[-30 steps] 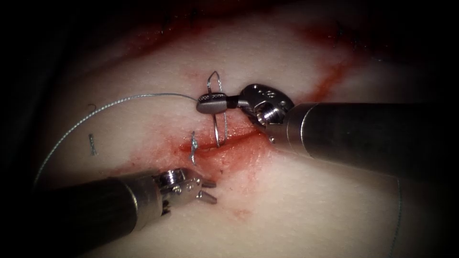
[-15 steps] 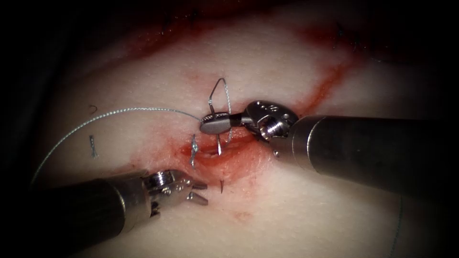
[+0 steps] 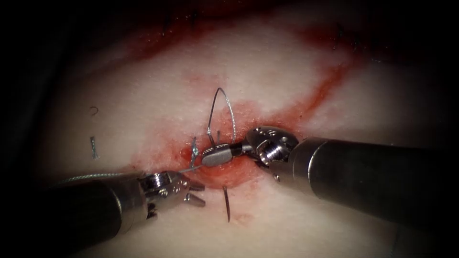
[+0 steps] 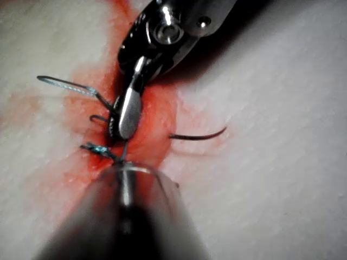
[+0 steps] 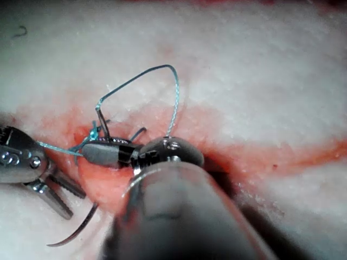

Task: Wound Closure

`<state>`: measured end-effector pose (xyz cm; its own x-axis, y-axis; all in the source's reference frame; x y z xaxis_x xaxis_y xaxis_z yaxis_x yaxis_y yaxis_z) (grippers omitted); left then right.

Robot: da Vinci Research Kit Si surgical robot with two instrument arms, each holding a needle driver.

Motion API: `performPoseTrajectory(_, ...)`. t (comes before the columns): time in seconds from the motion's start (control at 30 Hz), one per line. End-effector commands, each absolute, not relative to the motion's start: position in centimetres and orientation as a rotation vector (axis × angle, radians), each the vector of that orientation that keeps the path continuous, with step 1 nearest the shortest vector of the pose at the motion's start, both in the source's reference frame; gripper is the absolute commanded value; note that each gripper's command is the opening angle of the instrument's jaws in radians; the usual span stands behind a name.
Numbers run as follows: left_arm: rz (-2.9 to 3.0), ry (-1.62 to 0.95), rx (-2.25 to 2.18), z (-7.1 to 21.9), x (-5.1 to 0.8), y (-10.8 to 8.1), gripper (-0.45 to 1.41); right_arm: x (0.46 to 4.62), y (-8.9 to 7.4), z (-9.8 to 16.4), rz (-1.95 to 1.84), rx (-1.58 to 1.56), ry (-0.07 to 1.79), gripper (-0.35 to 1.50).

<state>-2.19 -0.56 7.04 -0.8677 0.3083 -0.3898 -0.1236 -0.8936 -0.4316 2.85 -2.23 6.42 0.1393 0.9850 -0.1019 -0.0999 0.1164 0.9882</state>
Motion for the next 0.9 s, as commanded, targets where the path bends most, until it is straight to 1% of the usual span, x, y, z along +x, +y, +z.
performPoseTrajectory(0.03,2.775,-0.58,-0.7,7.1,-2.25,-0.6,0.31,2.92,-2.2,6.5,1.097,1.026,1.127,-0.06)
performPoseTrajectory(0.07,2.783,-0.565,-0.723,7.1,-2.25,-0.6,0.31,2.9,-2.1,6.6,1.11,0.965,1.161,0.24)
performPoseTrajectory(0.13,2.795,-0.54,-0.763,7.1,-2.27,-0.6,0.29,2.86,-2.0,6.6,1.128,0.906,1.206,0.52)
performPoseTrajectory(0.17,2.8,-0.524,-0.79,7.0,-2.28,-0.6,0.29,2.83,-1.9,6.7,1.138,0.878,1.235,0.76)
performPoseTrajectory(0.2,2.8,-0.524,-0.79,7.0,-2.28,-0.6,0.29,2.83,-1.9,6.7,1.138,0.878,1.235,0.76)
performPoseTrajectory(0.27,2.803,-0.49,-0.844,7.0,-2.31,-0.6,0.31,2.78,-1.8,6.8,1.146,0.825,1.268,0.98)
performPoseTrajectory(0.3,2.803,-0.46,-0.888,7.0,-2.35,-0.6,0.31,2.7,-1.7,6.8,1.124,0.736,1.307,1.16)
performPoseTrajectory(0.33,2.796,-0.453,-0.897,7.0,-2.36,-0.6,0.31,2.67,-1.6,6.8,1.124,0.701,1.312,1.2)
performPoseTrajectory(0.43,2.795,-0.433,-0.923,7.0,-2.41,-0.6,0.27,2.52,-1.4,6.9,1.111,0.618,1.322,1.2)
performPoseTrajectory(0.47,2.8,-0.399,-0.974,6.9,-2.44,-0.5,0.27,2.41,-1.3,6.9,1.117,0.58,1.323,1.18)
performPoseTrajectory(0.53,2.767,-0.322,-1.083,6.9,-2.49,-0.4,0.37,2.28,-1.2,6.9,1.129,0.536,1.321,1.18)
performPoseTrajectory(0.63,2.755,-0.28,-1.131,6.8,-2.51,-0.4,0.41,2.19,-1.1,6.9,1.129,0.533,1.32,1.18)
performPoseTrajectory(0.77,2.726,-0.216,-1.18,6.6,-2.51,-0.3,0.41,2.13,-1.2,6.8,1.098,0.566,1.324,1.06)
performPoseTrajectory(0.9,2.717,-0.205,-1.174,6.5,-2.51,-0.2,0.41,2.13,-1.2,6.8,1.095,0.569,1.324,1.04)
